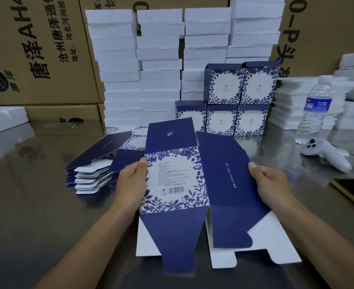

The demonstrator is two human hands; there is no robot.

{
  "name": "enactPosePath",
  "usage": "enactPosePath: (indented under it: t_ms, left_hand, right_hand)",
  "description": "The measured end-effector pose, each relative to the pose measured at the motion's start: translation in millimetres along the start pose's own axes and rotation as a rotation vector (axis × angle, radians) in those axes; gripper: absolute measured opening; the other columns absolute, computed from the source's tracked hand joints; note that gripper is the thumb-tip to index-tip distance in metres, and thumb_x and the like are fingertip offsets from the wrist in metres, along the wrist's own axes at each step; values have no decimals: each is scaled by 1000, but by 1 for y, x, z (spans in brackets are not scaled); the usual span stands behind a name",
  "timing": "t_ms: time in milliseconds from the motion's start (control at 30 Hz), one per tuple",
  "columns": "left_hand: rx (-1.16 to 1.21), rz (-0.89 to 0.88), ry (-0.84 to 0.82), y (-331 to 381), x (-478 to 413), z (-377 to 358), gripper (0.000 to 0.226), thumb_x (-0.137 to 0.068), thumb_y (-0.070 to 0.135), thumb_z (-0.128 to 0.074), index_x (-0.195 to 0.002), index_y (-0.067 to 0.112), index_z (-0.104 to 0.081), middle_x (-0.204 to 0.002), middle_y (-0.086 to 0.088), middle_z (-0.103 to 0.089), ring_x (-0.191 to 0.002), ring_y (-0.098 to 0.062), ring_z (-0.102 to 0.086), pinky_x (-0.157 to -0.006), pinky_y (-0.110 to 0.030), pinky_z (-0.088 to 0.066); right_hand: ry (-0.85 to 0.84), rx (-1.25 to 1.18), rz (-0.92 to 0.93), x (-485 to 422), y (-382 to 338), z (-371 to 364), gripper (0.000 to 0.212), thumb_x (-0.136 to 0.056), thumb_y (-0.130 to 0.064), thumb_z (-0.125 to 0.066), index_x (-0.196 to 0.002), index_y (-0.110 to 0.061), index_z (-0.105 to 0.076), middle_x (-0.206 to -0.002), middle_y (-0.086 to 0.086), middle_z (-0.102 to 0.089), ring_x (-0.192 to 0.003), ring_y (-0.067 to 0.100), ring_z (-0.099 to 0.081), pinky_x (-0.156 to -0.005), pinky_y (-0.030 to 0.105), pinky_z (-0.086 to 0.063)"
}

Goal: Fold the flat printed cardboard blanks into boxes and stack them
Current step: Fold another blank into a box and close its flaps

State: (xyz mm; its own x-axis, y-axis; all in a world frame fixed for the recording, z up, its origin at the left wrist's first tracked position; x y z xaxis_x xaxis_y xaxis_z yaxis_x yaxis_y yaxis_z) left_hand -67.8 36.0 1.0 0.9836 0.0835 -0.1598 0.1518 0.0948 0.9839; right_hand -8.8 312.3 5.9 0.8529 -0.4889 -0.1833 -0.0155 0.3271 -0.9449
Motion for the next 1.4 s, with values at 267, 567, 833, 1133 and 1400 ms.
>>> enactPosePath:
  t_ms: [267, 567, 833, 1133, 1400]
  left_hand:
    - [-212, -163, 20, 4, -2, -4, 34, -102, 23, -34, -92, 2, -58, -85, -11, -53, -77, -16, -46, -53, -13, -32]
    - [-181, -104, 89, 2, -7, 5, 31, -102, 22, -36, -78, 5, -47, -69, -9, -40, -60, -17, -34, -55, -28, -28]
    - [-11, 26, 20, -3, -5, 2, 40, -102, 31, -38, -76, 11, -61, -67, 2, -66, -59, -11, -60, -53, -21, -42]
    - [23, -16, 38, 3, -3, 1, 39, -99, 19, -44, -61, 26, -47, -46, 18, -56, -52, 0, -51, -52, -15, -39]
    - [65, 11, 71, -1, -6, 8, 38, -99, 20, -44, -62, 26, -43, -45, 16, -50, -36, 7, -45, -36, -4, -33]
  right_hand:
    - [50, -40, 18, -2, 2, 4, 42, -98, -28, -47, -74, 6, -54, -73, 12, -44, -68, 20, -37, -62, 29, -27]
    - [-4, -177, -37, 0, 7, -4, 44, -96, -25, -52, -66, 1, -69, -58, 0, -68, -51, 10, -59, -46, 14, -44]
    - [7, -36, 0, -2, 2, -1, 51, -98, -23, -47, -93, 27, -47, -79, 42, -53, -72, 19, -41, -66, 28, -30]
    - [47, -109, 27, -6, 8, 0, 48, -98, -23, -48, -91, 24, -53, -68, 30, -52, -69, 18, -43, -63, 27, -32]
    - [-104, -120, -65, -3, 13, -9, 46, -97, -25, -50, -54, -10, -54, -40, -5, -56, -33, 9, -50, -34, 11, -32]
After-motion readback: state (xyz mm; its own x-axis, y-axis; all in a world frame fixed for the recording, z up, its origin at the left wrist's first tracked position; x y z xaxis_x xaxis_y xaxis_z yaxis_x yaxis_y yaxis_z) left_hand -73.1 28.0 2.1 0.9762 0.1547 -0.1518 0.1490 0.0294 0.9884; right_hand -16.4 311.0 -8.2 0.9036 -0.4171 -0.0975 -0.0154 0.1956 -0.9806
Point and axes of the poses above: each hand's wrist, its own x-axis away from the middle knuckle, its own z-axis out of the back of the hand, y = z × x, the point moved 4 cm from there along -x, towards the middle knuckle
